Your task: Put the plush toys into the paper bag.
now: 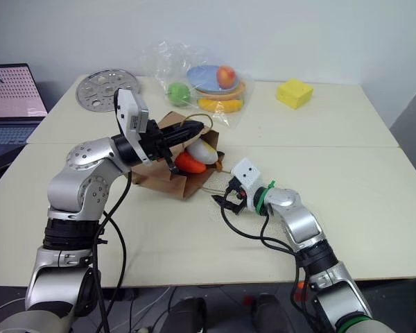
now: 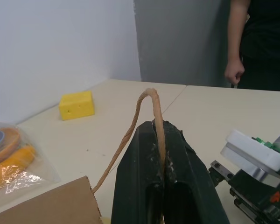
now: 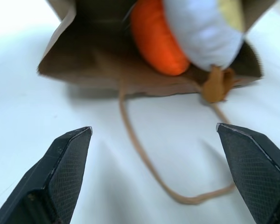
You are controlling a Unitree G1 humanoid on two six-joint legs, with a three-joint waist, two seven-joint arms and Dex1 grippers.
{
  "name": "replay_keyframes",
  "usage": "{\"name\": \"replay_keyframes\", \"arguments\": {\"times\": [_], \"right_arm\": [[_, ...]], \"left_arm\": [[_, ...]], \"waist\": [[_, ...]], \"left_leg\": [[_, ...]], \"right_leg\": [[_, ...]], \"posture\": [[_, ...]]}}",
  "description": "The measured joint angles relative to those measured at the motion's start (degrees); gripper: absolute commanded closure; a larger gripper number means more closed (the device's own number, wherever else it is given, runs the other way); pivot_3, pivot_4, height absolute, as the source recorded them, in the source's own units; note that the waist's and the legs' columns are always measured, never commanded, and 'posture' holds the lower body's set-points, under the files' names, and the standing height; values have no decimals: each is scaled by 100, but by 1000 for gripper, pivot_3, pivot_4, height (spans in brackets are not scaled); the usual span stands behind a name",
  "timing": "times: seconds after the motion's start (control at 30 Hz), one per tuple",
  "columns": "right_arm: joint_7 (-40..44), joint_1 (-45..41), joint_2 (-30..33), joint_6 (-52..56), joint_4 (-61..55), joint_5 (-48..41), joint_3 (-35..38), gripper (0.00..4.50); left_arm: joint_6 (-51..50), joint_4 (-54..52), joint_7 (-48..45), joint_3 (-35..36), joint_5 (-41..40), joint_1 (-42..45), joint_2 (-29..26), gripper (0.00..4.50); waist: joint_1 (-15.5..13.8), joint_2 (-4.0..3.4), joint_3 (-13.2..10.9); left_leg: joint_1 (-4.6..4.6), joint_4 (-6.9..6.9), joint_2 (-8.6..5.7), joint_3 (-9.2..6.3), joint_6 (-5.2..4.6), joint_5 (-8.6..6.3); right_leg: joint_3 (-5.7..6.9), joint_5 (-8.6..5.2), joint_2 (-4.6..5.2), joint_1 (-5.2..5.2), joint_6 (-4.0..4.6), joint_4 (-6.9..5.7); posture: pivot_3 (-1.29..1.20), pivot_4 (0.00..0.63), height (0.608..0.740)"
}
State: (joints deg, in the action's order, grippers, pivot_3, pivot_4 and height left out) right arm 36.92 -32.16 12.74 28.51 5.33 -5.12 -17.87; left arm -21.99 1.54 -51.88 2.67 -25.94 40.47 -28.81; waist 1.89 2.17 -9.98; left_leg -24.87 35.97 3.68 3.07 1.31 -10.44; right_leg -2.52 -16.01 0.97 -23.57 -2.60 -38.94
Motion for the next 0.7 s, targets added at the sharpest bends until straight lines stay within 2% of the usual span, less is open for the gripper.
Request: {"name": "replay_keyframes", "arguments": {"times": [0.1,0.2,0.53,0.57,0.7], "right_arm": [[-175,-138,-143,-69,500,301,-206,36],[-315,-306,-256,-253,820,457,-213,578],[-305,-277,-107,-560,931,659,-177,4262],[-301,-251,-102,-571,921,655,-159,4490],[-320,-107,-54,-652,783,649,-121,4490]], "left_arm": [[-4,14,-4,-8,0,32,-1,4500],[-9,15,-3,-7,0,41,-10,4500],[-44,-79,61,-5,-2,28,-15,4500],[-45,-79,72,-5,-2,28,-15,4500],[-51,-83,137,-4,-11,29,6,4500]], "waist": [[-3,0,0],[-5,0,0],[-13,0,0],[-12,0,0],[-14,0,0]], "left_leg": [[0,2,-1,1,0,0],[-1,6,-2,5,0,0],[-1,5,-2,4,0,0],[0,5,-2,3,0,0],[0,5,-2,2,0,0]], "right_leg": [[-2,0,0,0,0,0],[-5,0,2,1,0,1],[-3,0,3,2,0,1],[-4,0,3,2,0,1],[-2,0,2,2,0,0]], "posture": [[0,150,740],[0,150,740],[0,150,740],[0,150,740],[0,150,740]]}}
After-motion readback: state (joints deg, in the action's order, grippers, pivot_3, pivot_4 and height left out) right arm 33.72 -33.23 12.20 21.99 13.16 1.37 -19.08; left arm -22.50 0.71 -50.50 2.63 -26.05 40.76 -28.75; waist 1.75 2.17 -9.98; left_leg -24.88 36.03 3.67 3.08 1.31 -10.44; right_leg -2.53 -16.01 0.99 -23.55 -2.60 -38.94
